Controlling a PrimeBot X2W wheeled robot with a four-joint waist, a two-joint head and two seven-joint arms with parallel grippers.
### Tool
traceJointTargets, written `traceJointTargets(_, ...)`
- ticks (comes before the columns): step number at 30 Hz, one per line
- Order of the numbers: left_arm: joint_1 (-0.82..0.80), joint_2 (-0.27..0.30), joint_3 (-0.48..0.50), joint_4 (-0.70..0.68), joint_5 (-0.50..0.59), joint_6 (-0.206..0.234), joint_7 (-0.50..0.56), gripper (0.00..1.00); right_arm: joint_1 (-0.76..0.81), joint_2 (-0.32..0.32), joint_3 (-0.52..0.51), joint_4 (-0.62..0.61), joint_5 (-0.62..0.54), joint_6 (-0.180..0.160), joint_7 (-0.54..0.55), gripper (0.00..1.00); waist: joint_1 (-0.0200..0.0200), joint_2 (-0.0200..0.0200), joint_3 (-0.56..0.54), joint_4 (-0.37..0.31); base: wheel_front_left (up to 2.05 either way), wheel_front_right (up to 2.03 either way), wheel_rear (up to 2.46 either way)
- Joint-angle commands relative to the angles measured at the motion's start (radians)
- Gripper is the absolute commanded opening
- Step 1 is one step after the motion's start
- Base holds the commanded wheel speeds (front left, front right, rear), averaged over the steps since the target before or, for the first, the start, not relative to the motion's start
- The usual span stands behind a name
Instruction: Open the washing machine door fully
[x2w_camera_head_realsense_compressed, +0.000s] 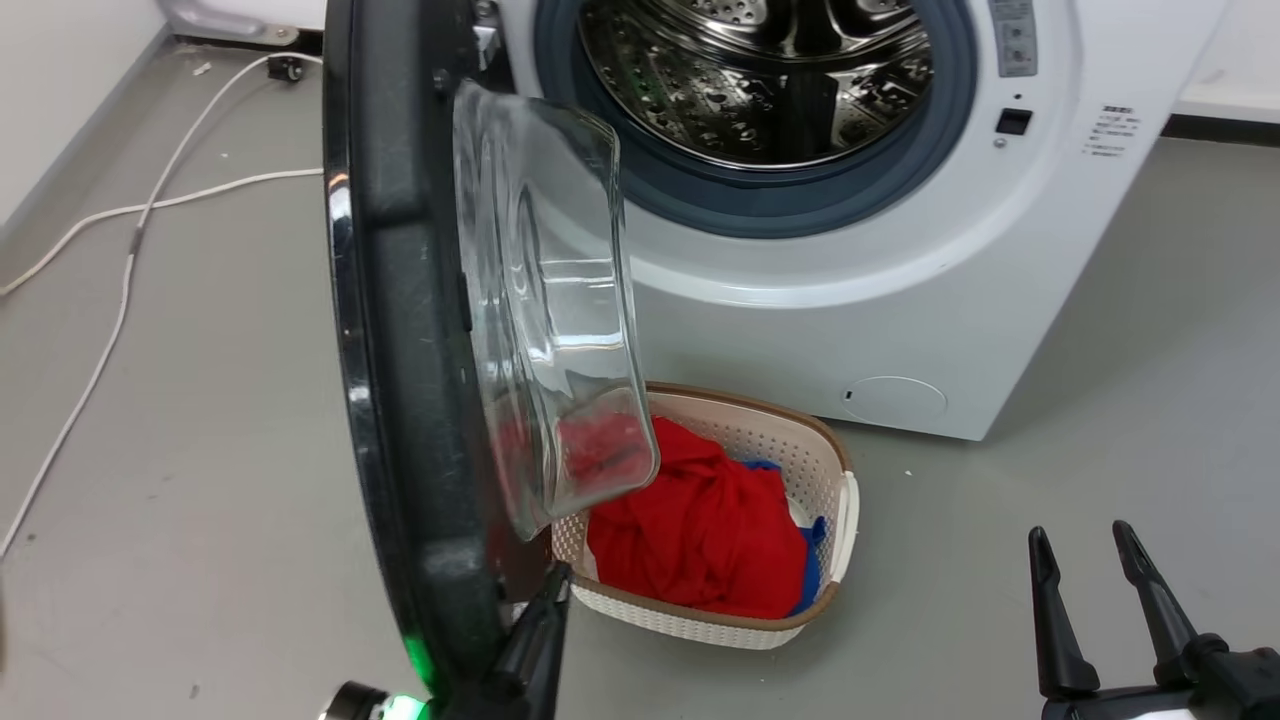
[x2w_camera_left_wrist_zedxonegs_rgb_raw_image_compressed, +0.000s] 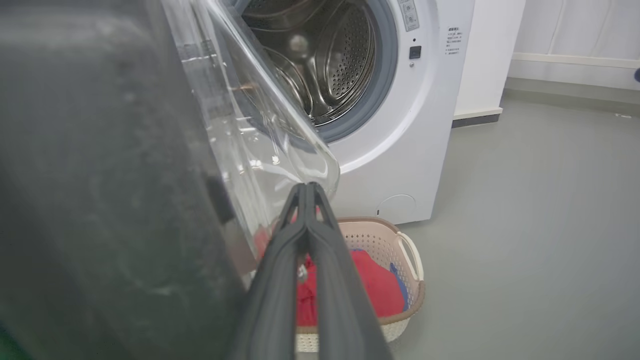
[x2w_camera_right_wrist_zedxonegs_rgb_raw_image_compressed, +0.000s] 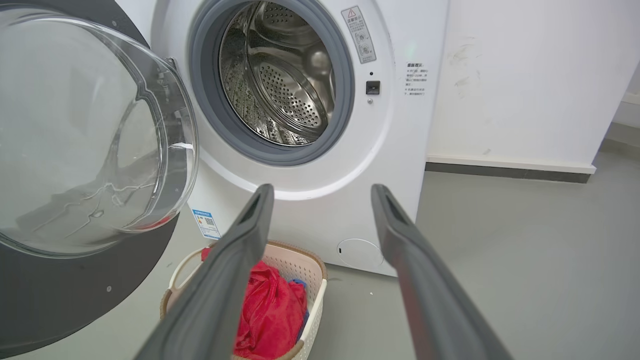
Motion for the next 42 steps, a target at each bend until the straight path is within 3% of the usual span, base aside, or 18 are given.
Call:
traceJointTargets(1,0.015,0.007,0.014,-0.007,-0.006,0.011,-0.003,0.00,0.009,0.002,-0.001,0.001,0.003,0.000,-0.002,1.00,0.0000,0.0000,-0.001,0.012,0.00,0.00,0.00)
traceJointTargets(18,0.067,0.117,0.266,-0.081,-0.054,0.096,-0.003,0.00,-0.001,0.002,0.005,0.007,-0.012,0.000,-0.002,1.00,0.0000,0.0000,0.010,0.067,0.00,0.00,0.00)
traceJointTargets(31,0.040,0.144,0.440,-0.071,-0.090,0.137,-0.003,0.00,-0.020,0.002,0.002,-0.008,-0.032,0.000,-0.002,1.00,0.0000,0.0000,0.038,0.055,0.00,0.00,0.00)
traceJointTargets(36,0.007,0.135,0.506,-0.060,-0.108,0.142,-0.003,0.00,-0.032,0.002,0.003,-0.012,-0.041,0.000,-0.002,1.00,0.0000,0.0000,0.057,0.051,0.00,0.00,0.00)
traceJointTargets(42,-0.046,0.149,0.613,-0.018,-0.143,0.113,-0.002,0.00,-0.058,0.002,0.009,-0.016,-0.055,0.000,-0.002,1.00,0.0000,0.0000,0.093,0.038,0.00,0.00,0.00)
